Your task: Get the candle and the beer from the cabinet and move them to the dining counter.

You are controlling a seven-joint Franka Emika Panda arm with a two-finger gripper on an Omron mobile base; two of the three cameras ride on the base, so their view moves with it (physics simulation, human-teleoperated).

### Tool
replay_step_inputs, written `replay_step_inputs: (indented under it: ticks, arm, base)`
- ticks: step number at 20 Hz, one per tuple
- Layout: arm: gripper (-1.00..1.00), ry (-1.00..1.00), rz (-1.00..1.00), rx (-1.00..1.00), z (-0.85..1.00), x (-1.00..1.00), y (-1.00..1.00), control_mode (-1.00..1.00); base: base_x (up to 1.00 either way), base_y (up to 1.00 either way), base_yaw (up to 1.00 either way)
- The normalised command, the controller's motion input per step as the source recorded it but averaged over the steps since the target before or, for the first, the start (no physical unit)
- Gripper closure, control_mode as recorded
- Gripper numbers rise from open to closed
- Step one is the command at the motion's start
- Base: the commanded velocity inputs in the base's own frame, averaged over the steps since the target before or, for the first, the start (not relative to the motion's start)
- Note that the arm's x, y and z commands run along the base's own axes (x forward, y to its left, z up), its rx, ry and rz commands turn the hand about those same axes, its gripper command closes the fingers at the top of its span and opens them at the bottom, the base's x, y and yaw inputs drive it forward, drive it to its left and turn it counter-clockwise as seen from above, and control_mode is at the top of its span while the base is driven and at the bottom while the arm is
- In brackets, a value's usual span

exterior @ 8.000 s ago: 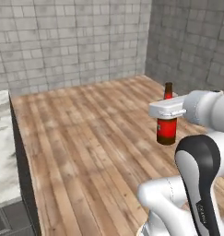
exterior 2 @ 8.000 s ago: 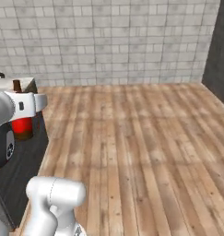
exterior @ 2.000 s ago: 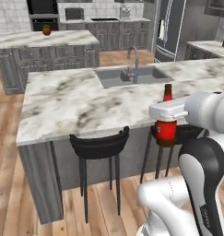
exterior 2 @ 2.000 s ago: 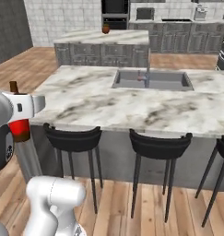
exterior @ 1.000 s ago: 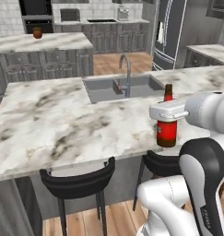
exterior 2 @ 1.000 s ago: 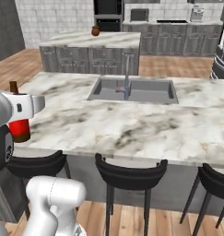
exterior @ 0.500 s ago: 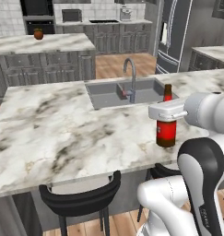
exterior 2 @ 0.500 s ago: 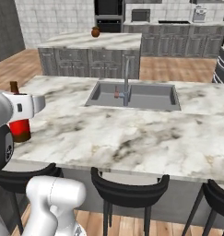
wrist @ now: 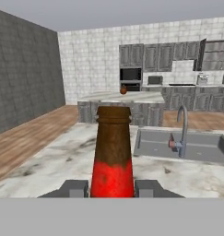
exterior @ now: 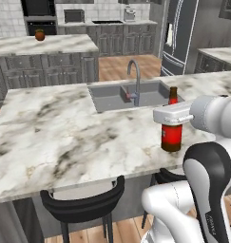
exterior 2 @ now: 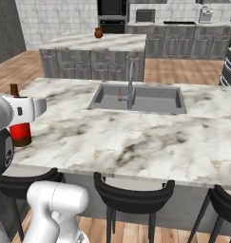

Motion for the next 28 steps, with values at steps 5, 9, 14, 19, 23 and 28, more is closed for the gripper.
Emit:
replay_step_inputs:
  ticks: [5, 9, 14, 19, 23, 28]
  arm:
    - [1.0, 0.0, 0.0, 0.0, 0.0, 0.0, 0.0, -1.0]
    - [1.0, -0.01, 0.02, 0.0, -0.04, 0.0, 0.0, -1.0]
    - [1.0, -0.03, 0.13, 0.0, -0.37, 0.42, 0.0, -1.0]
    - [1.0, -0.01, 0.16, 0.0, -0.54, 0.71, -0.01, -1.0]
    - [1.0, 0.0, 0.15, 0.0, -0.54, 0.92, -0.03, -1.0]
    - [1.0, -0.06, 0.17, 0.0, -0.68, 0.71, -0.14, -1.0]
  base:
    - [0.0, 0.0, 0.0]
    - [0.0, 0.0, 0.0]
    - [0.0, 0.0, 0.0]
    - [0.0, 0.0, 0.0]
    - [0.0, 0.0, 0.0]
    - [0.0, 0.0, 0.0]
